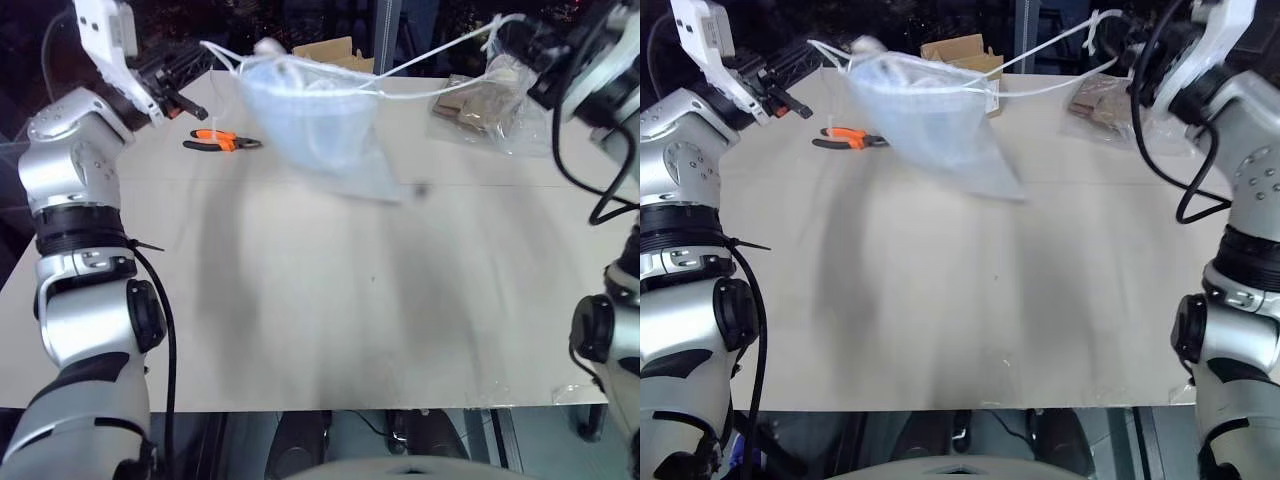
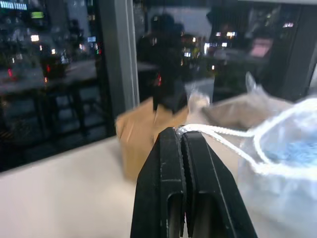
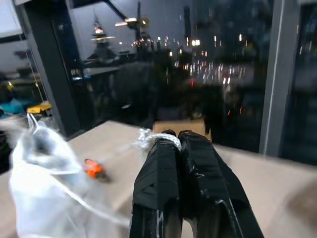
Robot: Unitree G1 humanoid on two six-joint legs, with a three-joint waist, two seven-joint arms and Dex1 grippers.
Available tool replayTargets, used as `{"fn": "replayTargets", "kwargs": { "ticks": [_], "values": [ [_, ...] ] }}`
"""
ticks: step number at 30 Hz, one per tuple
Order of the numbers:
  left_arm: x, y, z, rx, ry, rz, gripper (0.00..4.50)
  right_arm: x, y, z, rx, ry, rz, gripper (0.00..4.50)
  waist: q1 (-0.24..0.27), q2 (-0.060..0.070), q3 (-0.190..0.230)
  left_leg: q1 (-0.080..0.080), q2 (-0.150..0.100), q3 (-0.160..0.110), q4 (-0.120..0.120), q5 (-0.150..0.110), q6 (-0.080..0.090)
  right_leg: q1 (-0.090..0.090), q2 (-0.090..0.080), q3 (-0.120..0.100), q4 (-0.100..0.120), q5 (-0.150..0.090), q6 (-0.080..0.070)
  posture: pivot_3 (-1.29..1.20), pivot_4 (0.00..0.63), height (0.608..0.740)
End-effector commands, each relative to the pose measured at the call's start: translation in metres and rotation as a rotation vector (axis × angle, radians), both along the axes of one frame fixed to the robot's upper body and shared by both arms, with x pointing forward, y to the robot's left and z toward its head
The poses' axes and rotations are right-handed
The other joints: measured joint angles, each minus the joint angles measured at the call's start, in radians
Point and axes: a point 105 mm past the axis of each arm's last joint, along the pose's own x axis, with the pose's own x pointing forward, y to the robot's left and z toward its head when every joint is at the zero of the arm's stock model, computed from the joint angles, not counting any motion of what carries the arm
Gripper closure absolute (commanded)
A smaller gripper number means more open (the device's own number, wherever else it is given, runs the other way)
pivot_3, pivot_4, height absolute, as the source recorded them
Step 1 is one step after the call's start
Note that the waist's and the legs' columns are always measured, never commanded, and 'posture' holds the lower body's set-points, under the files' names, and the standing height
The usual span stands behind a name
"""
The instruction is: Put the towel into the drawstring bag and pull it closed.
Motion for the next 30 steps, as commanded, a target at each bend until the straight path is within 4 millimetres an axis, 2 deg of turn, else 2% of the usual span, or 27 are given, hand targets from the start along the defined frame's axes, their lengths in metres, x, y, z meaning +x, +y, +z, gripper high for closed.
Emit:
{"fn": "replayTargets", "kwargs": {
  "ticks": [1,4,5,6,7,9,12,15,16,18,21,24,25,27,28,30],
  "values": [
    [-0.005,0.005,0.022,-0.049,-0.068,0.020,4.48,-0.006,-0.007,0.012,0.060,-0.045,-0.013,4.50,-0.001,0.000,0.003,-0.001,0.000,0.000,0.000,0.000,0.000,-0.001,0.000,0.000,0.001,0.000,0.000,0.00,0.150,0.740],
    [-0.005,0.005,0.006,-0.009,-0.032,0.009,4.48,0.000,-0.031,0.006,0.070,-0.041,-0.106,4.50,-0.002,0.001,0.004,-0.004,0.000,0.002,0.002,0.000,0.000,-0.007,0.000,0.003,0.007,0.001,0.000,0.00,0.150,0.740],
    [-0.005,0.006,0.001,0.005,-0.022,0.016,4.48,0.007,-0.045,-0.004,0.068,-0.011,-0.172,4.50,-0.002,0.001,0.004,-0.004,0.000,0.002,0.002,0.000,0.000,-0.007,0.000,0.003,0.006,0.000,0.000,0.00,0.150,0.740],
    [-0.004,0.007,-0.004,0.032,-0.018,0.032,4.48,0.013,-0.061,-0.021,-0.008,0.026,-0.268,4.50,-0.002,0.000,0.003,-0.004,0.000,0.002,0.002,0.000,0.000,-0.007,0.000,0.003,0.006,0.000,0.000,0.00,0.150,0.740],
    [-0.003,0.013,-0.005,0.004,-0.008,0.052,4.48,0.013,-0.071,-0.028,-0.033,0.038,-0.313,4.50,0.002,0.000,0.003,-0.003,0.000,0.002,0.002,0.000,0.000,-0.006,0.000,0.003,0.006,0.000,0.000,0.00,0.150,0.740],
    [0.000,0.022,-0.010,0.002,0.001,0.101,4.48,0.010,-0.086,-0.029,-0.050,0.030,-0.376,4.50,0.003,0.000,0.002,-0.003,0.000,0.002,0.002,0.000,0.000,-0.005,0.000,0.002,0.004,0.000,0.000,0.00,0.150,0.740],
    [0.005,0.042,-0.026,0.048,0.032,0.215,4.48,0.009,-0.121,-0.032,-0.135,0.026,-0.554,4.50,-0.001,0.001,0.004,-0.003,-0.001,0.005,0.002,0.000,0.001,-0.005,-0.001,0.005,0.004,0.000,0.000,0.00,0.150,0.740],
    [0.013,0.090,-0.039,-0.008,0.065,0.493,4.48,0.004,-0.194,-0.042,-0.176,0.075,-0.904,4.50,-0.003,0.001,0.003,-0.001,-0.001,0.006,0.002,0.000,0.001,-0.005,0.000,0.006,0.005,0.000,0.000,0.00,0.150,0.740],
    [0.013,0.104,-0.041,-0.036,0.072,0.576,4.48,-0.001,-0.211,-0.041,-0.200,0.072,-0.985,4.50,-0.002,0.001,0.003,-0.001,-0.001,0.006,0.002,0.000,0.001,-0.005,0.000,0.006,0.005,0.000,0.000,0.00,0.150,0.740],
    [0.013,0.120,-0.047,-0.015,0.084,0.692,4.48,-0.007,-0.229,-0.036,-0.215,0.042,-1.067,4.50,-0.002,0.001,0.003,-0.001,-0.001,0.006,0.002,0.000,0.001,-0.005,0.000,0.006,0.005,0.000,0.000,0.00,0.150,0.740],
    [0.015,0.121,-0.045,0.003,0.049,0.729,4.48,-0.005,-0.228,-0.029,-0.223,0.000,-1.061,4.50,-0.004,0.001,0.003,-0.001,-0.001,0.007,0.002,0.000,0.000,-0.005,0.000,0.007,0.005,0.001,0.000,0.00,0.150,0.740],
    [0.014,0.092,-0.022,-0.129,-0.066,0.536,4.48,0.000,-0.205,-0.021,-0.185,-0.068,-0.923,4.50,-0.004,0.001,0.003,-0.001,0.000,0.008,0.001,0.002,-0.003,-0.006,0.000,0.007,0.005,0.001,0.000,0.00,0.150,0.740],
    [0.012,0.078,-0.024,-0.149,-0.064,0.438,4.48,0.000,-0.187,-0.024,-0.182,-0.073,-0.808,4.50,-0.003,0.001,0.003,-0.002,0.000,0.008,0.001,0.002,-0.004,-0.006,0.000,0.007,0.004,0.001,0.000,0.00,0.150,0.740],
    [0.001,0.048,-0.047,-0.071,-0.007,0.240,4.48,-0.005,-0.142,-0.048,-0.157,0.022,-0.511,4.50,-0.003,0.003,0.002,-0.002,0.000,0.008,0.000,0.002,-0.004,-0.006,-0.001,0.007,0.003,0.001,0.000,0.00,0.150,0.740],
    [-0.006,0.035,-0.065,-0.037,0.047,0.160,4.48,-0.017,-0.111,-0.067,-0.214,0.060,-0.329,4.50,-0.002,0.004,0.001,-0.001,0.001,0.009,0.000,0.003,-0.004,-0.005,-0.001,0.007,0.003,0.000,0.001,0.00,0.150,0.740],
    [-0.019,0.017,-0.090,-0.038,0.129,0.069,4.48,-0.036,-0.073,-0.096,-0.272,0.136,-0.142,4.50,-0.002,0.006,-0.002,-0.001,0.002,0.009,-0.002,0.003,-0.004,-0.004,0.000,0.006,0.003,0.000,0.001,0.00,0.150,0.740]
  ]
}}
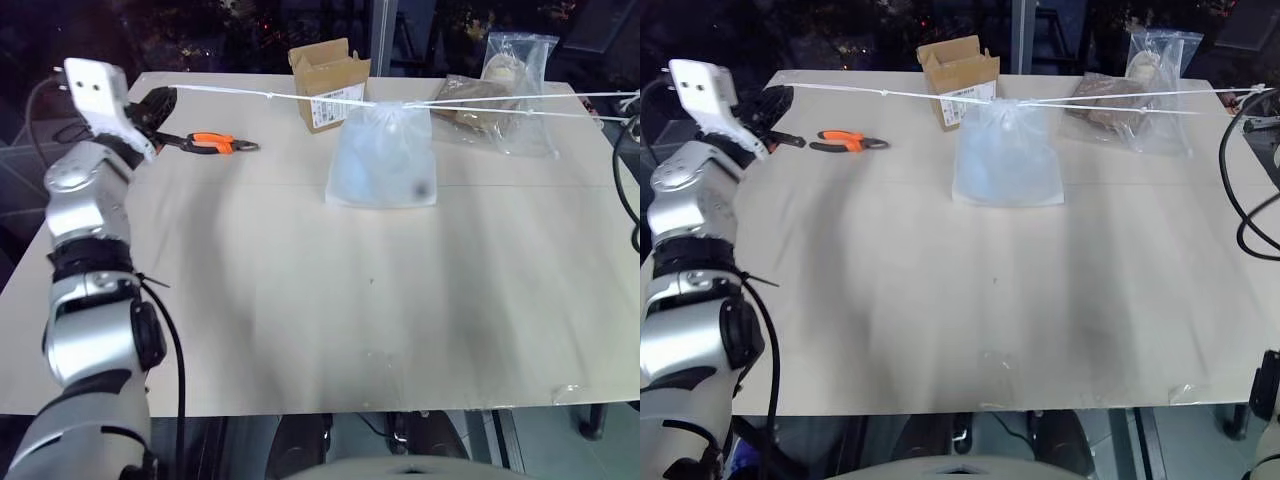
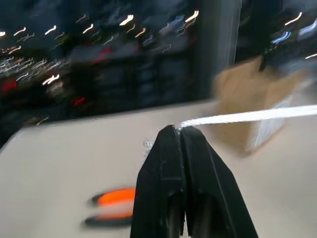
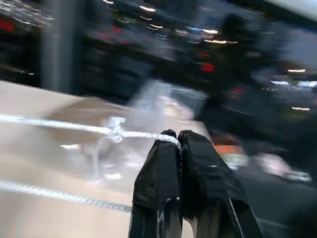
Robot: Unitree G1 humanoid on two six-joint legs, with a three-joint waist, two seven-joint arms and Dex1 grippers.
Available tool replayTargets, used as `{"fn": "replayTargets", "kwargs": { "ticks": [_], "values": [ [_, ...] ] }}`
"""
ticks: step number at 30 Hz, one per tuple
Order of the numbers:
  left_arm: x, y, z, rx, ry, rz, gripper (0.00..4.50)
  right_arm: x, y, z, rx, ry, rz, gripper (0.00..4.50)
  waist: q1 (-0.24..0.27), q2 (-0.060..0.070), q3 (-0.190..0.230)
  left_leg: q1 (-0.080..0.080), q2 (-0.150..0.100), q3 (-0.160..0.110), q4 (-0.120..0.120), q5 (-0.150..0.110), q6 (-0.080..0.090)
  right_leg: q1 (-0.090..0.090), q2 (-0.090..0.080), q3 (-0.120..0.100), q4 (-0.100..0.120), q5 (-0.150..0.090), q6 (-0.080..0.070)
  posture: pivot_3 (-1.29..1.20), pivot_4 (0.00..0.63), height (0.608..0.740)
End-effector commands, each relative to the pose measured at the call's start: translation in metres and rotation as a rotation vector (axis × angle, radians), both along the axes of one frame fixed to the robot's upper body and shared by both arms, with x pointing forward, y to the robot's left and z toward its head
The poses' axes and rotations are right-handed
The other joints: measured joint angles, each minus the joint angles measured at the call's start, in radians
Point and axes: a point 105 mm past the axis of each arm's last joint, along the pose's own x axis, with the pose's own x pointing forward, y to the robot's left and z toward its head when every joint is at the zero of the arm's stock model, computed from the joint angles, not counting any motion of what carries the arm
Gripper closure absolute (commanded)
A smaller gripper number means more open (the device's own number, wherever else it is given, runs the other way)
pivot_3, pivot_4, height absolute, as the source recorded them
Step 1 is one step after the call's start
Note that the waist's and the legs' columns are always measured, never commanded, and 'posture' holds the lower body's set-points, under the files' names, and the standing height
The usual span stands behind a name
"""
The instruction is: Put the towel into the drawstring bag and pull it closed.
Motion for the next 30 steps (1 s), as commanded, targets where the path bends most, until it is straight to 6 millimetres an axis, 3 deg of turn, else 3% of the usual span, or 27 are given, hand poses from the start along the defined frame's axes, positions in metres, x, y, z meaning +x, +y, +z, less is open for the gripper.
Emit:
{"fn": "replayTargets", "kwargs": {
  "ticks": [1,4,7,10,12,15,19,20,23,30],
  "values": [
    [-0.022,-0.045,-0.035,0.016,0.110,-0.213,4.48,-0.032,0.081,-0.038,-0.007,0.152,0.385,4.50,-0.001,0.001,-0.001,0.002,0.001,-0.001,0.001,0.000,0.000,0.003,0.000,-0.001,0.000,-0.001,0.001,0.00,0.150,0.740],
    [-0.024,-0.073,-0.056,0.016,0.151,-0.250,4.48,-0.034,0.110,-0.073,-0.040,0.261,0.440,4.50,0.002,0.000,0.001,0.001,0.000,-0.002,0.004,-0.002,0.002,0.003,-0.001,-0.002,0.000,-0.001,0.001,0.00,0.150,0.740],
    [-0.021,-0.090,-0.074,0.055,0.187,-0.259,4.48,-0.027,0.127,-0.099,-0.127,0.312,0.446,4.50,0.004,-0.001,0.001,0.003,-0.001,-0.003,0.007,-0.001,0.009,0.005,0.000,-0.002,-0.001,0.003,-0.002,0.00,0.150,0.740],
    [-0.021,-0.100,-0.091,0.064,0.225,-0.284,4.48,-0.022,0.142,-0.119,-0.151,0.339,0.478,4.50,0.003,-0.002,0.000,0.015,-0.001,-0.001,0.008,0.000,0.010,0.017,-0.001,-0.001,-0.003,0.003,-0.004,0.00,0.150,0.740],
    [-0.026,-0.101,-0.102,0.085,0.267,-0.321,4.50,-0.021,0.148,-0.129,-0.144,0.354,0.488,3.88,0.001,-0.002,-0.001,0.017,-0.001,-0.002,0.008,0.000,0.010,0.018,-0.001,0.000,-0.003,0.003,-0.005,0.00,0.150,0.740],
    [-0.039,-0.099,-0.101,0.061,0.268,-0.370,3.69,-0.030,0.153,-0.141,-0.146,0.375,0.531,2.78,0.000,-0.002,-0.001,0.016,-0.001,-0.002,0.007,0.000,0.011,0.016,-0.001,0.002,-0.002,0.005,-0.007,0.00,0.150,0.740],
    [-0.053,-0.092,-0.097,0.063,0.256,-0.358,2.36,-0.036,0.148,-0.139,-0.167,0.295,0.471,1.23,0.003,-0.002,-0.001,0.012,-0.001,-0.002,0.003,0.000,0.010,0.012,-0.001,0.002,-0.002,0.006,-0.001,0.00,0.150,0.740],
    [-0.058,-0.090,-0.096,0.072,0.248,-0.357,1.83,-0.039,0.146,-0.136,-0.166,0.261,0.456,0.70,0.003,-0.002,-0.001,0.011,-0.001,-0.002,0.002,-0.001,0.010,0.011,0.000,0.000,-0.003,0.005,0.000,0.00,0.150,0.740],
    [-0.070,-0.088,-0.087,0.047,0.217,-0.336,0.49,-0.049,0.143,-0.123,-0.146,0.162,0.415,0.65,0.003,-0.002,-0.001,0.011,0.000,-0.004,0.001,-0.001,0.009,0.011,-0.001,0.000,-0.003,0.004,0.001,0.00,0.150,0.740],
    [-0.084,-0.082,-0.060,-0.021,0.136,-0.249,0.49,-0.075,0.129,-0.101,-0.139,0.022,0.286,0.65,0.007,-0.002,-0.001,0.015,0.000,-0.006,0.004,-0.001,0.010,0.015,-0.002,0.000,-0.003,0.002,-0.003,0.00,0.150,0.740]
  ]
}}
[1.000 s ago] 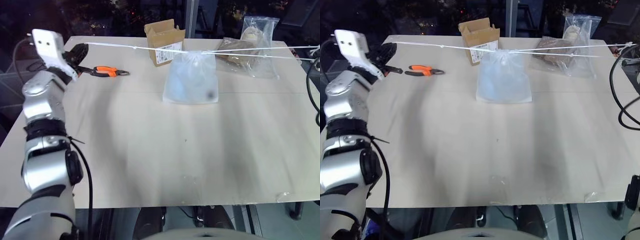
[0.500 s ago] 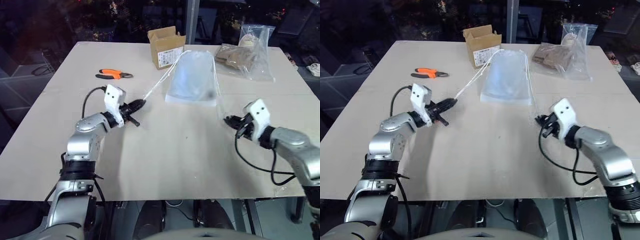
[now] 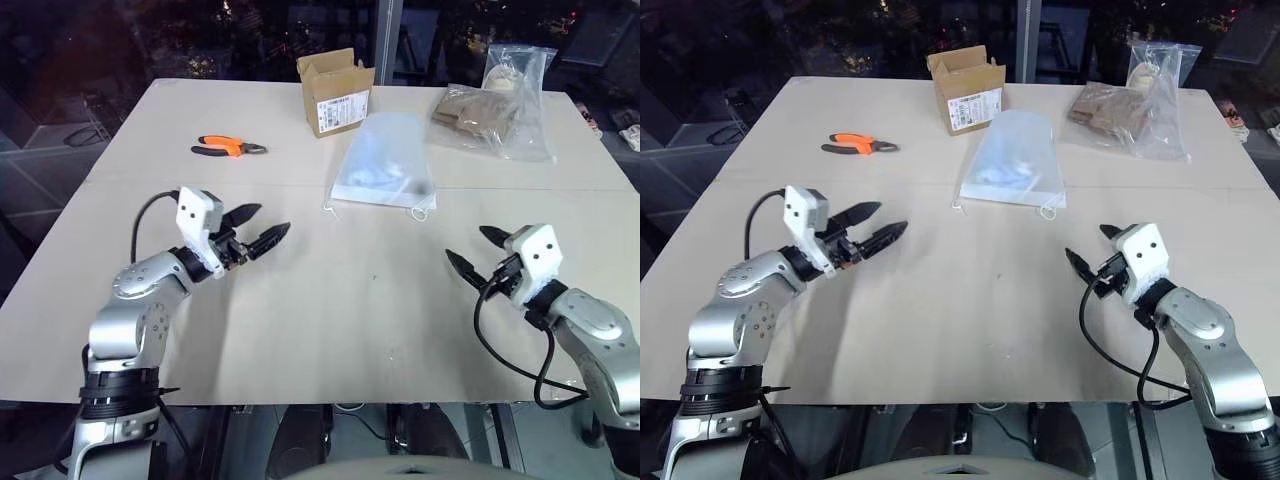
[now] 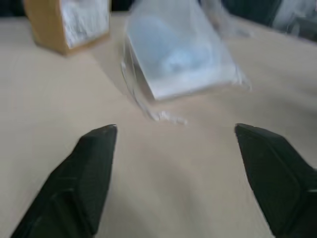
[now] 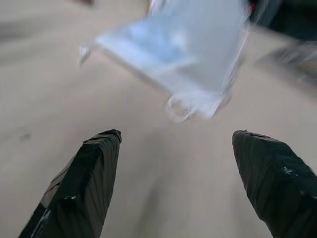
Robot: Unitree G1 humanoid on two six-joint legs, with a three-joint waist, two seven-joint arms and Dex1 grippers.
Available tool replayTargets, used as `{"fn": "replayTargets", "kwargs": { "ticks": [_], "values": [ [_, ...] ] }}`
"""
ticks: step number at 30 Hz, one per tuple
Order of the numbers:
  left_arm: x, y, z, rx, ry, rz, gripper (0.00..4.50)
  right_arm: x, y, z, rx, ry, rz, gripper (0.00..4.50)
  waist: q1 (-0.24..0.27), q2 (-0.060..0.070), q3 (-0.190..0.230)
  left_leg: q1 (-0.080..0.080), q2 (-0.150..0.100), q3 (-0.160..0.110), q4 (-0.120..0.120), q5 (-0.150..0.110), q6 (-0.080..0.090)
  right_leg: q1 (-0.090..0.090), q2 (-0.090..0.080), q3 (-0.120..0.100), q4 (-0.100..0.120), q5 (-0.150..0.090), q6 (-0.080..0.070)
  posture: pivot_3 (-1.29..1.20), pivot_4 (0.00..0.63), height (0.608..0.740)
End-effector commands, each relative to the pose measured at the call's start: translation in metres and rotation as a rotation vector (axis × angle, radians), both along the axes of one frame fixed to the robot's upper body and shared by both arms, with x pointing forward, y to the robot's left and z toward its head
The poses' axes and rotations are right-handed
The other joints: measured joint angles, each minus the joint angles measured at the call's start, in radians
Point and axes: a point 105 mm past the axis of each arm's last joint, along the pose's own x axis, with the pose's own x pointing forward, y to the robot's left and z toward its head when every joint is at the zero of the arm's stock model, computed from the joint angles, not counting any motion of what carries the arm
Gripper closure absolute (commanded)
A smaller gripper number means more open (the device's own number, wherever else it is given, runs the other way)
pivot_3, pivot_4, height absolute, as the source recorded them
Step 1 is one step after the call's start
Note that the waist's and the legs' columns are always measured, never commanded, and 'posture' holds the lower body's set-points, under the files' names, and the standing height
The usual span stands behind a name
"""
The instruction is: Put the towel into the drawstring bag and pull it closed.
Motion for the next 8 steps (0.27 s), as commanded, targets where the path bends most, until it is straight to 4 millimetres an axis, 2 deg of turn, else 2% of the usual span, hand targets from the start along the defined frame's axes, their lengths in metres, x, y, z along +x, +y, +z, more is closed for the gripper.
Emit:
{"fn": "replayTargets", "kwargs": {
  "ticks": [1,4,8],
  "values": [
    [-0.010,0.004,0.019,-0.026,-0.060,0.039,0.49,-0.013,-0.009,0.025,-0.019,-0.117,-0.052,0.65,-0.001,0.000,0.000,0.002,0.000,0.001,0.000,0.000,0.000,0.001,0.000,0.000,0.000,0.000,0.000,0.00,0.150,0.740],
    [-0.016,0.010,0.019,-0.044,-0.062,0.086,0.49,-0.022,-0.015,0.030,-0.009,-0.132,-0.086,0.65,-0.003,0.000,0.000,0.003,0.000,0.001,0.000,0.000,0.000,0.002,-0.001,0.001,0.000,0.000,0.000,0.00,0.150,0.740],
    [-0.025,0.011,0.006,-0.033,-0.018,0.098,0.49,-0.026,-0.015,0.027,-0.017,-0.125,-0.099,0.65,-0.006,0.000,-0.001,0.003,0.000,0.001,-0.001,0.000,0.000,0.001,0.000,0.001,0.000,0.000,-0.001,0.00,0.150,0.740]
  ]
}}
